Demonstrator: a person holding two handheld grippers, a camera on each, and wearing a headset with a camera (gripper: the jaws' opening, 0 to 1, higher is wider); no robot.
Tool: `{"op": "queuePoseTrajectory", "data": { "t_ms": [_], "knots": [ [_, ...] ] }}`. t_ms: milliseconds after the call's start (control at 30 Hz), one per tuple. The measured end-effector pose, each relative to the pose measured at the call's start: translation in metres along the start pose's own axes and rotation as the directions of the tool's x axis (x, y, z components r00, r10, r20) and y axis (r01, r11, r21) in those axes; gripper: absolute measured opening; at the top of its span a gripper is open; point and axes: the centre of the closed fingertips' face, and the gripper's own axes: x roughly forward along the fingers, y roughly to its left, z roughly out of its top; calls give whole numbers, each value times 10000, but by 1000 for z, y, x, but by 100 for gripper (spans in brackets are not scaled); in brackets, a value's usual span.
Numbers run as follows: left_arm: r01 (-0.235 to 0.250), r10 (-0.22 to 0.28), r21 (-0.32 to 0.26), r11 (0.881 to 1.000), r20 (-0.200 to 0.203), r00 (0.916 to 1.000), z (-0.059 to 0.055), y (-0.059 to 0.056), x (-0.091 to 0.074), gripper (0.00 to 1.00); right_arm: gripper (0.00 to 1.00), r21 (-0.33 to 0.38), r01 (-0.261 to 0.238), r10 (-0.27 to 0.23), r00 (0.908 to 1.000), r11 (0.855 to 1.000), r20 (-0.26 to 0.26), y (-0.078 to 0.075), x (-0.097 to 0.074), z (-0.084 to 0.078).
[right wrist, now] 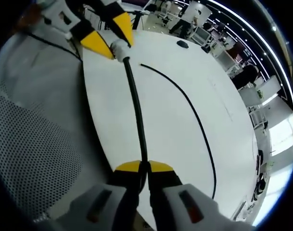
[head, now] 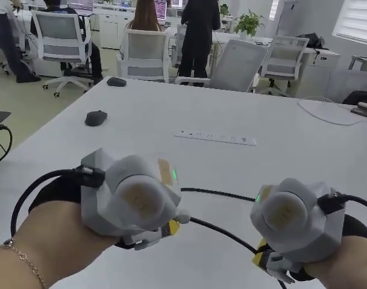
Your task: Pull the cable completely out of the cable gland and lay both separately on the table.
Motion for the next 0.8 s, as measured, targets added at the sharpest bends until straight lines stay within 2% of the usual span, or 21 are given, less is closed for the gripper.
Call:
{"op": "queuePoseTrajectory", "data": {
  "t_ms": [133, 300, 400, 433, 500, 567, 600, 667, 733, 767, 800],
  "knots": [
    [-150, 149, -70, 9999, -92, 9998, -2, 3, 0, 17, 3, 564, 184, -184, 9998, 9982, 7, -7, -2, -5],
    [-382, 378, -206, 9991, -200, 9991, -6, 9, -2, 17, 3, 948, 49, -55, 10000, 9955, 68, -9, -3, -7],
    [-401, 397, -199, 9990, -182, 9990, -5, 8, -3, 17, 3, 1763, 33, -105, 9991, 9843, 401, -14, -6, -6],
    [-262, 259, -202, 9995, -149, 9996, -4, 5, -2, 17, 3, 1732, 6, -77, 9992, 9849, 401, -15, -7, -6],
    [-188, 187, -51, 9998, -176, 9997, -2, 3, 0, 17, 3, 1818, -182, 79, 9983, 9832, 572, -15, -9, -3],
    [-150, 150, -18, 9999, -125, 9998, -1, 3, 0, 17, 3, 1839, -662, 480, 9937, 9807, 1015, -18, -11, 7],
    [-87, 87, -58, 9999, -74, 9999, -1, 2, 1, 17, 3, 1949, -799, 544, 9897, 9776, 1327, -25, -14, 14],
    [81, -81, -39, 10000, -103, 9999, -2, 0, 2, 17, 3, 2115, -754, 377, 9835, 9745, 1769, -45, -17, 26],
    [195, -195, 11, 9998, -135, 9997, -2, -4, 3, 17, 3, 2096, -486, -54, 9682, 9766, 2500, -77, -24, 47],
    [246, -245, 29, 9997, -127, 9996, -1, -5, 3, 17, 3, 2255, -230, -446, 9559, 9740, 2902, -99, -26, 58],
    [299, -298, 44, 9995, -118, 9995, -1, -6, 3, 17, 4, 2339, -144, -610, 9482, 9721, 3117, -111, -26, 65]
  ]
}}
